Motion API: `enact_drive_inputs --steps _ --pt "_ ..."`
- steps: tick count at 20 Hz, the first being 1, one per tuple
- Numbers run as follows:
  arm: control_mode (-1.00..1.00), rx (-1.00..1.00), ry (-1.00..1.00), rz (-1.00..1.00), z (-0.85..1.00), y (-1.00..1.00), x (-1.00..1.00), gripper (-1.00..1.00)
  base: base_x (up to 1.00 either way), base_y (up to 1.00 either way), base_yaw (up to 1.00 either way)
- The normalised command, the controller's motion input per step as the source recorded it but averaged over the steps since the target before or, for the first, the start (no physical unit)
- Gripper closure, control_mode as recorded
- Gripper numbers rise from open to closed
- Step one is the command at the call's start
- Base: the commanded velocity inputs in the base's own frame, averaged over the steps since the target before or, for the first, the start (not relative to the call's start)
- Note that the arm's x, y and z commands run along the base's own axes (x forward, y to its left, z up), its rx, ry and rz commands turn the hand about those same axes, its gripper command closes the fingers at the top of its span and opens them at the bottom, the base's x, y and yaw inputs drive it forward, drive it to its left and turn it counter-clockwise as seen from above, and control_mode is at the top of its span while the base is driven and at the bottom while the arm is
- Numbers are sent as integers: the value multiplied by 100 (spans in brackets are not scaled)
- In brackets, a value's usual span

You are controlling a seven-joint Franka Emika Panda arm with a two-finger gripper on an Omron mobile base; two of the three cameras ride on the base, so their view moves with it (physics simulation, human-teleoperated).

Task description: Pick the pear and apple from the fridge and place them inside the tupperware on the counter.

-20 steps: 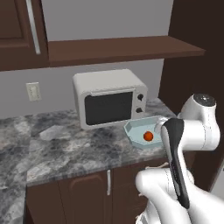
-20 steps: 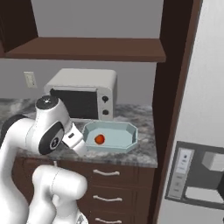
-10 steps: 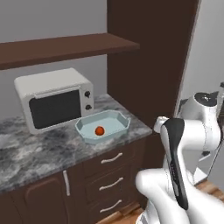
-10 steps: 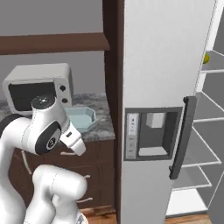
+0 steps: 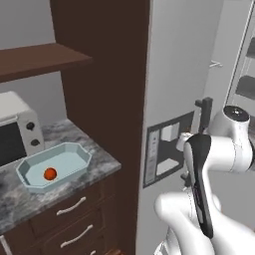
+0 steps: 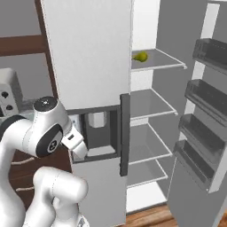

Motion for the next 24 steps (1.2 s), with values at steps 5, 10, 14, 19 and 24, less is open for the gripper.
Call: enact_drive_inputs --steps 5,10,14,19,24 --pt "100 0 0 0 0 0 0 -100 43 -73 -1" --pt "100 0 0 0 0 0 0 -100 58 -55 4" --pt "100 0 0 0 0 0 0 -100 52 -28 24" --pt "100 0 0 0 0 0 0 -100 45 -21 57" --pt "100 0 0 0 0 0 0 -100 32 -48 44"
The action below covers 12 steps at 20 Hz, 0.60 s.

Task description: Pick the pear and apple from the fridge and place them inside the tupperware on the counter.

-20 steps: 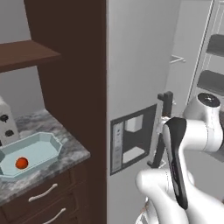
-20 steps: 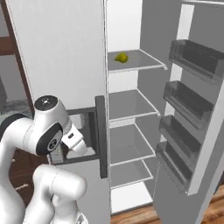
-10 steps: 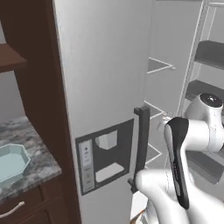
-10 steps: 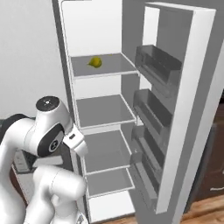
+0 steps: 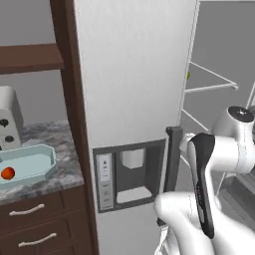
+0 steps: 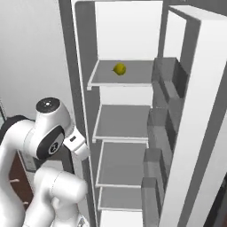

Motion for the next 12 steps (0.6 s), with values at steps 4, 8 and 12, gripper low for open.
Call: enact_drive_inputs --steps 4,8,12 --pt "100 0 0 0 0 0 0 -100 35 -47 35" --pt "100 0 0 0 0 0 0 -100 45 -34 49" --pt "100 0 0 0 0 0 0 -100 42 -40 47"
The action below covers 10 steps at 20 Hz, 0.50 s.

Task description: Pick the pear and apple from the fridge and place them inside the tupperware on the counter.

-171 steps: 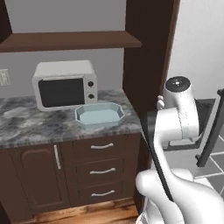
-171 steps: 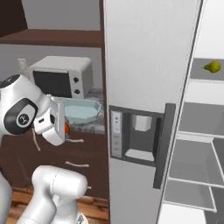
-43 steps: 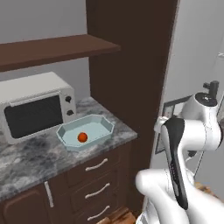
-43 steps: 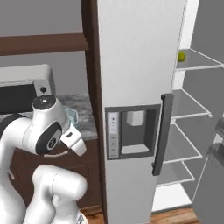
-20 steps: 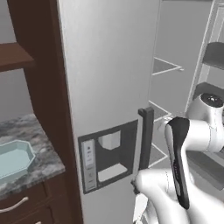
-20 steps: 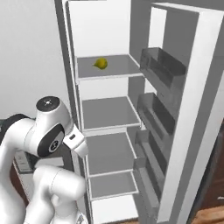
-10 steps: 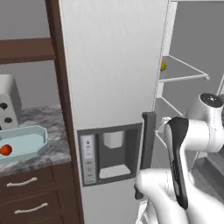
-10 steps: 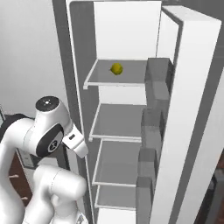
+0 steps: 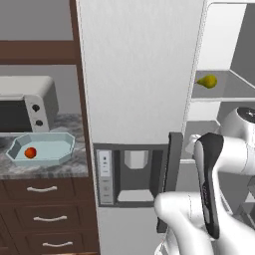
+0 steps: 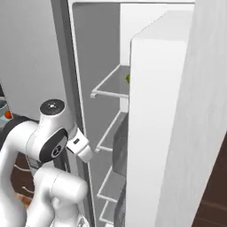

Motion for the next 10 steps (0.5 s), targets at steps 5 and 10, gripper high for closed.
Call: enact_drive_inputs --steps 5,10 --pt "100 0 0 0 0 0 0 -100 20 -51 28" --pt "-100 4 0 15 40 -49 25 -100 0 0 0"
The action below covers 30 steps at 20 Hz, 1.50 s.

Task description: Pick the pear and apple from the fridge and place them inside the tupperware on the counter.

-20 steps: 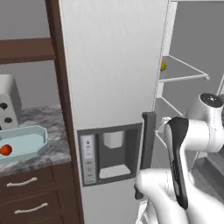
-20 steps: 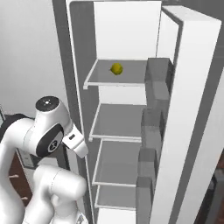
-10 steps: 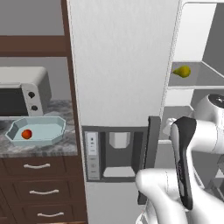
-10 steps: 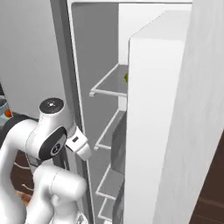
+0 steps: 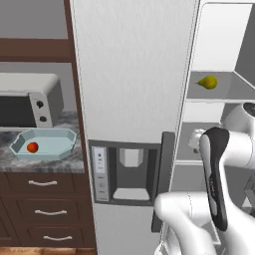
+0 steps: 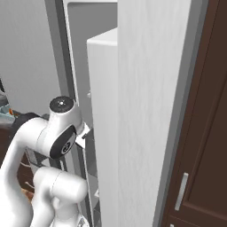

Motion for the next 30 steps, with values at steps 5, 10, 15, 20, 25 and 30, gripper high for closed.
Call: enact_drive_inputs --steps 5,10,15,20,25,30 --pt "-100 -3 0 0 87 -27 31 -100 0 0 0" --pt "-100 -13 1 0 80 -36 39 -100 0 0 0" --pt "-100 -9 2 0 51 -49 58 -100 0 0 0" --pt "-100 -6 0 0 9 -45 66 -100 0 0 0" --pt "-100 -3 0 0 0 -36 68 -100 0 0 0" --pt "-100 0 -6 4 0 -23 56 -100 0 0 0"
